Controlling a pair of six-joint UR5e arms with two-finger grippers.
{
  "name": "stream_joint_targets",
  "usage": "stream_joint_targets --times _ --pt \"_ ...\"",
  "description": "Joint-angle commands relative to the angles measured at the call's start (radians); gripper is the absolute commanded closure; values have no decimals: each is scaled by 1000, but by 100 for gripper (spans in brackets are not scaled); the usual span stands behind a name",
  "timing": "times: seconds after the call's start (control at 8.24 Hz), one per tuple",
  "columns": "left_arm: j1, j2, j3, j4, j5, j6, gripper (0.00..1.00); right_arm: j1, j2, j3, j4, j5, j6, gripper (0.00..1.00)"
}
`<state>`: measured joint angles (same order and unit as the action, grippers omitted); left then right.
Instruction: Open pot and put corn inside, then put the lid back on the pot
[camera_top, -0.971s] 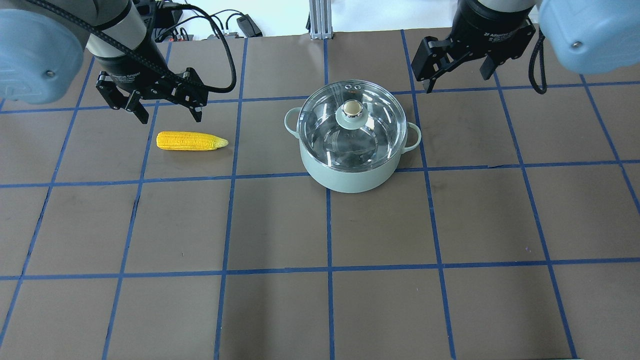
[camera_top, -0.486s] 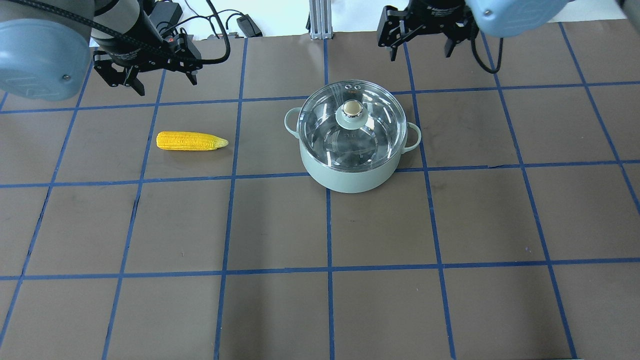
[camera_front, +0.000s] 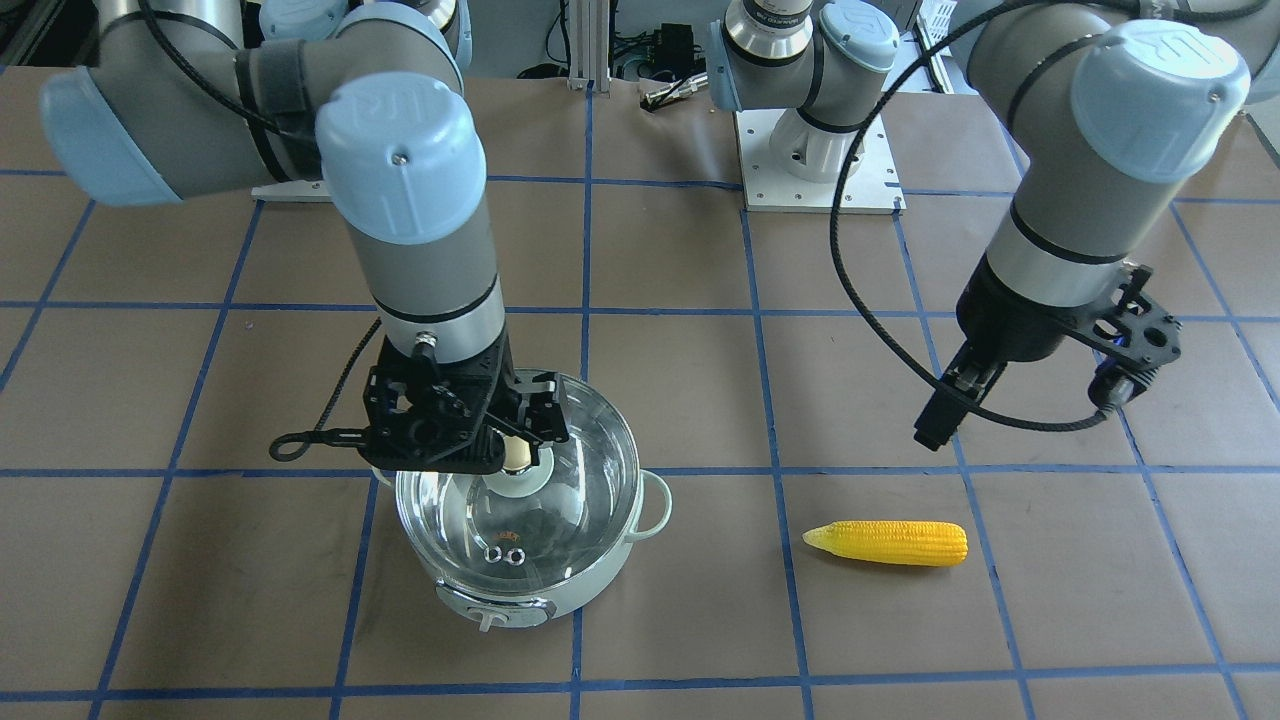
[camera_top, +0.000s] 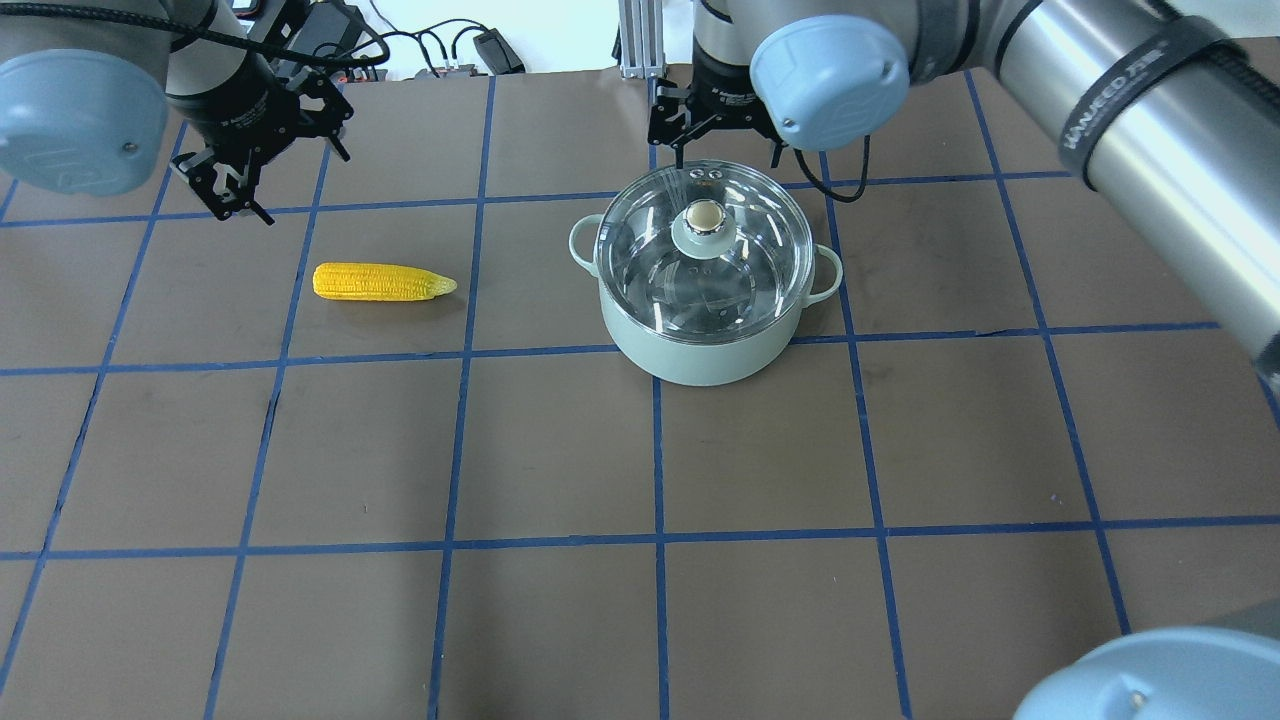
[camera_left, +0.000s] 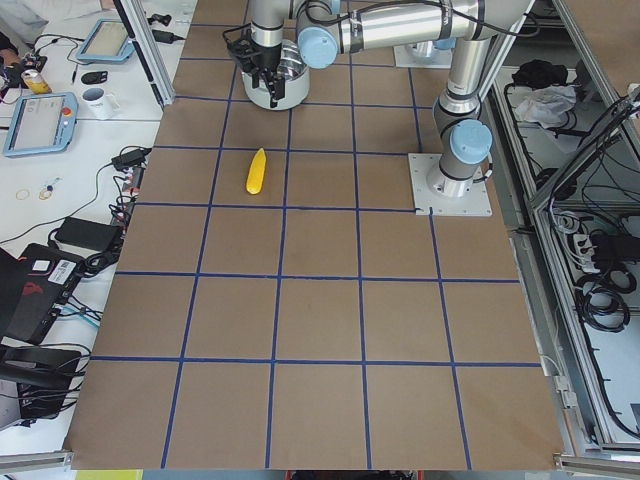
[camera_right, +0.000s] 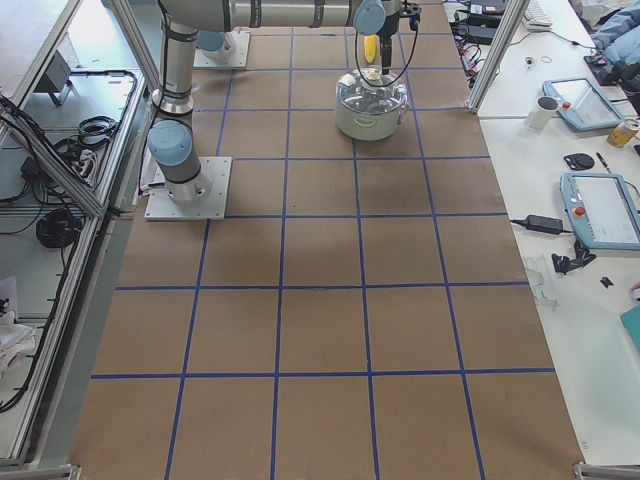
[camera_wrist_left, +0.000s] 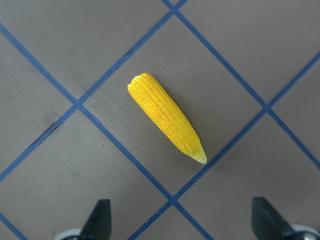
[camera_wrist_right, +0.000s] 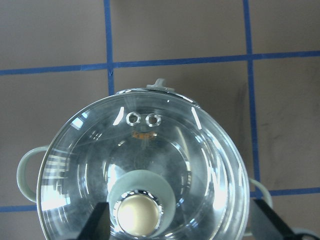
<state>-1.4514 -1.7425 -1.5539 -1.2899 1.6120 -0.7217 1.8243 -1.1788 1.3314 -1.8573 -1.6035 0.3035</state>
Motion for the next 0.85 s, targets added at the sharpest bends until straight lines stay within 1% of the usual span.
stream_joint_targets --times 0.0,0.12,0.24,0.36,0.49,0.61,0.73 --pt "65 -83 6 4 -6 -316 0 33 36 49 -83 13 43 0" --pt "65 -109 -3 6 -7 -373 0 33 41 67 -83 19 49 0" --pt "65 -124 -3 7 -30 -389 0 33 45 90 -89 17 48 0" --pt "66 -133 -3 21 -93 -421 0 33 50 91 -95 17 34 0" --pt "68 -170 0 26 -174 -452 0 33 50 91 -95 17 36 1" --pt "77 -220 8 82 -179 -452 0 33 48 89 -95 17 48 10" --pt "110 -251 -3 162 -184 -440 0 32 48 89 -99 17 34 38"
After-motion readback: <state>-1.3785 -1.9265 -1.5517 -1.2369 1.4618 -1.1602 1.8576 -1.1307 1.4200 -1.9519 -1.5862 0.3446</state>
